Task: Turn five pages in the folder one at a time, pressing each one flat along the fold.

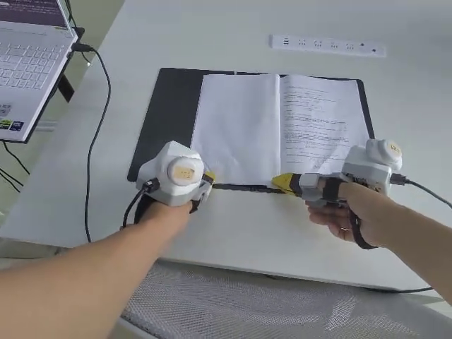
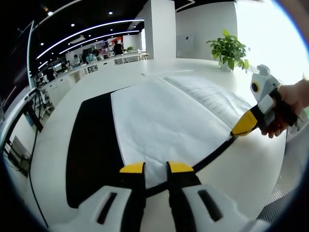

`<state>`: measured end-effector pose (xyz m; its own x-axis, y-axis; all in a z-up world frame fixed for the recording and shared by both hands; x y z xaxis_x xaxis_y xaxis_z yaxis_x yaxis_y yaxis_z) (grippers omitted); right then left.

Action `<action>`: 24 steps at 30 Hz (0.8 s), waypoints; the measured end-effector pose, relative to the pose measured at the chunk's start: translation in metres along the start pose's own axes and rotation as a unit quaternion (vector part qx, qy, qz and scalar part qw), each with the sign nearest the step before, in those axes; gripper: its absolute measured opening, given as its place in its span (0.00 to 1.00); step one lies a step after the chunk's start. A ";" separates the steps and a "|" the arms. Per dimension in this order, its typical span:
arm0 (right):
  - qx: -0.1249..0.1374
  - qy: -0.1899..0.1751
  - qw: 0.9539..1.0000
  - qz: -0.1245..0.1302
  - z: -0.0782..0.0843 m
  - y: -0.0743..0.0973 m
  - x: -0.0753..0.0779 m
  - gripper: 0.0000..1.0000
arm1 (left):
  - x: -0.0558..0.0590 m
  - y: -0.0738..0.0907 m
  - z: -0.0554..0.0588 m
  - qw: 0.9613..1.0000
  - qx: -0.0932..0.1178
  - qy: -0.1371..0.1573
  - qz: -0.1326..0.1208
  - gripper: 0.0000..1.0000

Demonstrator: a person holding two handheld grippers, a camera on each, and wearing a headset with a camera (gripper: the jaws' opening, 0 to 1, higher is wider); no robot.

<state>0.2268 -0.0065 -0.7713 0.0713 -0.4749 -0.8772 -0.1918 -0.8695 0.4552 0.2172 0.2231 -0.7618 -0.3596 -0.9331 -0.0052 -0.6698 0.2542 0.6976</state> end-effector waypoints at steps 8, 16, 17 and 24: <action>0.014 0.001 1.000 -0.014 0.022 0.019 -0.013 0.00 | 0.001 0.004 -0.002 1.000 -0.002 0.019 0.005 0.15; 0.048 0.055 0.997 -0.013 0.034 0.042 -0.039 0.00 | 0.002 0.019 -0.006 0.999 -0.030 0.032 0.022 0.20; 0.054 0.067 0.996 -0.008 0.034 0.047 -0.043 0.00 | 0.002 0.024 -0.008 0.999 -0.031 0.032 0.025 0.21; 0.091 0.163 0.981 0.048 0.041 0.088 -0.082 0.03 | 0.001 0.067 -0.023 0.996 -0.020 0.063 0.056 0.26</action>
Point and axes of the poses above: the centre of the closed fingertips' face, and the gripper's own axes: y roughly backward along the fingers, x roughly to its right, z roughly out of its underside, the point moved 9 cm from there along y, roughly backward along the fingers, and after that the axes turned 7 degrees about -x, right-handed, at the moved point
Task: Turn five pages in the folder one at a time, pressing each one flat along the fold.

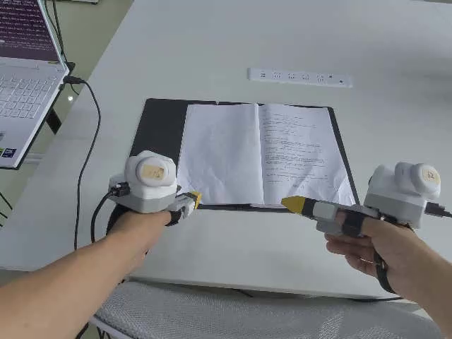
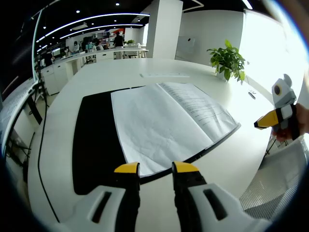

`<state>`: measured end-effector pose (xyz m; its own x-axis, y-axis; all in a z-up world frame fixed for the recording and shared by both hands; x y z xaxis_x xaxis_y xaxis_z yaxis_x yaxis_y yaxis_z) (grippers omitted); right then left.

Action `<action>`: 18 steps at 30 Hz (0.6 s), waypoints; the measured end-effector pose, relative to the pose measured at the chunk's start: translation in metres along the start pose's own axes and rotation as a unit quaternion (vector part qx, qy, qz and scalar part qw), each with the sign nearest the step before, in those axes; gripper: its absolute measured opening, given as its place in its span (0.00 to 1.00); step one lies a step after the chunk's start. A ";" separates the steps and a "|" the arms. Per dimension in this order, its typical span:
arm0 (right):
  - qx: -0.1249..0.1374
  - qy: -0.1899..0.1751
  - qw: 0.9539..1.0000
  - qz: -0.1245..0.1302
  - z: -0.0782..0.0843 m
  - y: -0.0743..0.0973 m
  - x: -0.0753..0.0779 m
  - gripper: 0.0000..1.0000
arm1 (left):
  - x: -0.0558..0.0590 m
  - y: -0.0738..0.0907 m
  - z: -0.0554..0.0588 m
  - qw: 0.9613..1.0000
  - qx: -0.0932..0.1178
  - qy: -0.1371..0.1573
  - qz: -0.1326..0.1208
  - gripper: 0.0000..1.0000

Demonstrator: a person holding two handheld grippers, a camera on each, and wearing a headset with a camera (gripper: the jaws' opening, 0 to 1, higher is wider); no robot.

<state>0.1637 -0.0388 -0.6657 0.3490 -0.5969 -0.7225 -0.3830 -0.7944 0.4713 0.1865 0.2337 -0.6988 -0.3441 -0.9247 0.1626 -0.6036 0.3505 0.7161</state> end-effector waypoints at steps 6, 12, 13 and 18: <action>0.069 -0.008 0.997 0.030 -0.008 0.037 -0.008 0.13 | 0.003 0.041 -0.006 0.999 0.024 0.029 0.013 0.28; 0.102 -0.019 0.993 0.058 -0.004 0.076 -0.006 0.25 | 0.008 0.075 -0.007 0.999 0.035 0.025 0.022 0.33; 0.109 -0.020 0.992 0.063 -0.003 0.083 -0.006 0.26 | 0.009 0.079 -0.008 0.999 0.038 0.025 0.022 0.34; 0.140 -0.044 0.987 0.070 0.002 0.107 -0.005 0.28 | 0.014 0.101 -0.004 0.999 0.040 0.004 0.020 0.34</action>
Point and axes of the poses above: the centre of the closed fingertips' face, and the gripper's own axes: y roughly backward along the fingers, x roughly to its right, z roughly out of its underside, the point moved 9 cm from there along y, roughly backward along the fingers, and after that the axes turned 7 degrees about -x, right-handed, at the moved point
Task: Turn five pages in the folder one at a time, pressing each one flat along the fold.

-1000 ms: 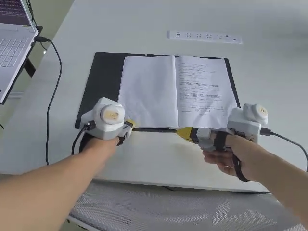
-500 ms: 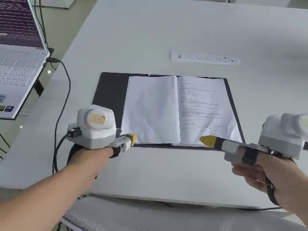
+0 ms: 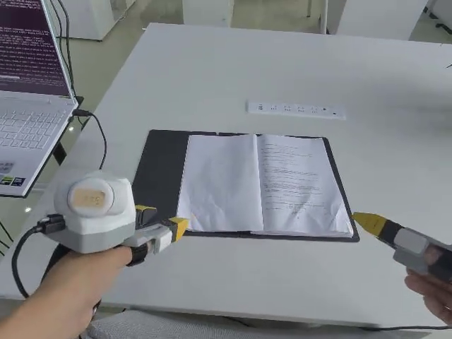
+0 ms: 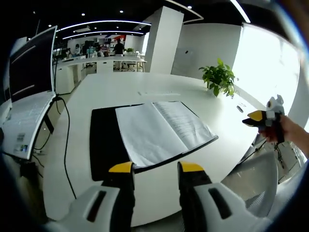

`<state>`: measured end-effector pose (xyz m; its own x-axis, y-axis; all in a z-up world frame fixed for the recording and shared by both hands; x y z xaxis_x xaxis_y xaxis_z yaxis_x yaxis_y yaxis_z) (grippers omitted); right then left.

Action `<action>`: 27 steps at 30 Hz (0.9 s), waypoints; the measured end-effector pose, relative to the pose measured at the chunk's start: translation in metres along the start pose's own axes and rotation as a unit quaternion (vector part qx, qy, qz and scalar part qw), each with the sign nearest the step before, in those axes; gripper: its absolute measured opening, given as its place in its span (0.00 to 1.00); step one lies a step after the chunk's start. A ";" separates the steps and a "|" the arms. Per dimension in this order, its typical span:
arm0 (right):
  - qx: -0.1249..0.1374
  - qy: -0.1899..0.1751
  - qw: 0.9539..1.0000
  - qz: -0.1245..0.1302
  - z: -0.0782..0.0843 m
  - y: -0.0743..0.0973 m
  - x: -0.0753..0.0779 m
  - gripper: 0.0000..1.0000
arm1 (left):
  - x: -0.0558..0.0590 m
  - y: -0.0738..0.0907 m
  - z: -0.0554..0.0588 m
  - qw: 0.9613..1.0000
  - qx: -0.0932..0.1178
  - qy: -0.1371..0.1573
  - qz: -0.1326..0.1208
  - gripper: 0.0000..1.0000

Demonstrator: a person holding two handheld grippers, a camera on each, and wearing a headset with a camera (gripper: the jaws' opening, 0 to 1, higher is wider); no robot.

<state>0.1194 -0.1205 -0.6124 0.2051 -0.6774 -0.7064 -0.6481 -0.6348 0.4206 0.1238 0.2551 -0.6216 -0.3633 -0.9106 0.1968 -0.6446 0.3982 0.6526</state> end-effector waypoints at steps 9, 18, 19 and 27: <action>0.033 -0.015 0.999 0.004 -0.001 0.024 0.000 0.32 | 0.001 0.034 0.001 1.000 0.016 0.011 -0.001 0.40; 0.039 0.012 0.999 0.016 -0.006 0.033 -0.002 0.33 | -0.003 0.047 0.000 1.000 0.018 0.011 -0.011 0.42; 0.040 0.014 0.999 0.017 -0.007 0.033 -0.001 0.33 | -0.002 0.047 0.000 1.000 0.016 0.011 -0.012 0.41; 0.045 0.021 0.999 0.018 -0.012 0.028 0.003 0.32 | 0.002 0.043 -0.005 1.000 0.016 0.007 -0.013 0.41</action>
Point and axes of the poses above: the centre of the closed fingertips' face, and the gripper's own axes: y roughly backward along the fingers, x roughly to its right, z roughly out of its underside, the point moved 9 cm from there along y, roughly backward along the fingers, and after that the axes turned 7 degrees about -x, right-handed, at the moved point
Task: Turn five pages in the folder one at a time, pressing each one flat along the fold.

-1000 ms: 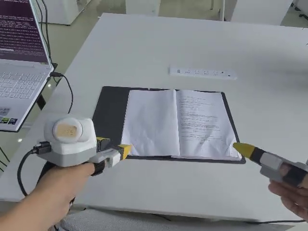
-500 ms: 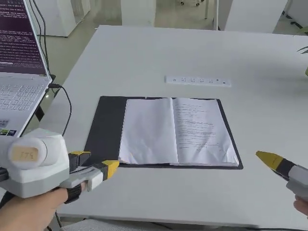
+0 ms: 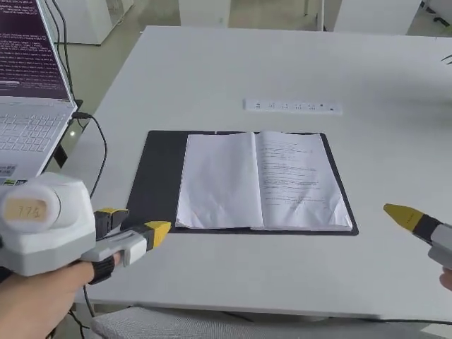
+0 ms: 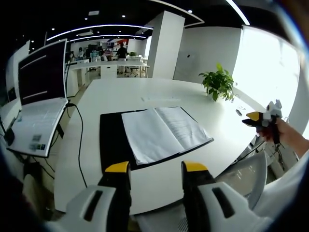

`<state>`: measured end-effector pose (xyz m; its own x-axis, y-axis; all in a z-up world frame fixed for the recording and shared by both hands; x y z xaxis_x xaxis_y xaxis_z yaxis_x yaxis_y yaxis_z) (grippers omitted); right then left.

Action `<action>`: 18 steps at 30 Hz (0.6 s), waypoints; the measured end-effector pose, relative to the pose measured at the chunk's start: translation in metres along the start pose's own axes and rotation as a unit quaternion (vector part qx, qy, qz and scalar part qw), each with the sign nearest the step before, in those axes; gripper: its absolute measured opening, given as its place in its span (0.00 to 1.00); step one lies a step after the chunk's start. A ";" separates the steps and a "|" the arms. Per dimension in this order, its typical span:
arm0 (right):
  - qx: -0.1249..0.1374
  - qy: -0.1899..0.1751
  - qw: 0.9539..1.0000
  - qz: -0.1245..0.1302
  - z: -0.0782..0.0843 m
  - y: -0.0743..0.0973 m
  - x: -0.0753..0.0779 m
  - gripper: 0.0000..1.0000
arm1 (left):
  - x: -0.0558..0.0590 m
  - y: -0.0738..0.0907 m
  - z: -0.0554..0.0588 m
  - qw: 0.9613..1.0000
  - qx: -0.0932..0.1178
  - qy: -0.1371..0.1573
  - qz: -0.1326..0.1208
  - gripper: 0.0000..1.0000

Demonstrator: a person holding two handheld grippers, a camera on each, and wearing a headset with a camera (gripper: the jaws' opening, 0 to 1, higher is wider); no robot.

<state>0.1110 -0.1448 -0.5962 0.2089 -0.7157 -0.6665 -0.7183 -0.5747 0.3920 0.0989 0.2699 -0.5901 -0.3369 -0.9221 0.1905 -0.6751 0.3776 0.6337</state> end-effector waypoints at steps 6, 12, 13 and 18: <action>0.002 -0.001 1.000 -0.003 -0.006 -0.007 0.005 0.32 | 0.004 -0.006 -0.011 1.000 0.005 -0.006 0.000 0.41; -0.006 -0.004 1.000 0.000 -0.007 -0.017 0.013 0.31 | 0.009 -0.024 -0.015 1.000 0.000 -0.019 0.001 0.41; -0.007 -0.005 1.000 -0.001 -0.007 -0.018 0.014 0.31 | 0.010 -0.030 -0.016 1.000 -0.003 -0.021 0.002 0.41; -0.022 -0.008 1.000 0.005 -0.004 -0.030 0.027 0.31 | 0.022 -0.058 -0.018 0.999 -0.010 -0.028 0.015 0.40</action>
<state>0.1412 -0.1482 -0.6236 0.1914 -0.7154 -0.6719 -0.6898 -0.5850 0.4264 0.1422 0.2259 -0.6096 -0.3937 -0.9038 0.1678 -0.6511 0.4030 0.6432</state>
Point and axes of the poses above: the centre of the closed fingertips' face, and the gripper's own axes: y roughly backward along the fingers, x roughly to its right, z roughly out of its underside, the point moved 9 cm from there along y, roughly backward along the fingers, and after that the axes turned 7 degrees about -x, right-handed, at the moved point
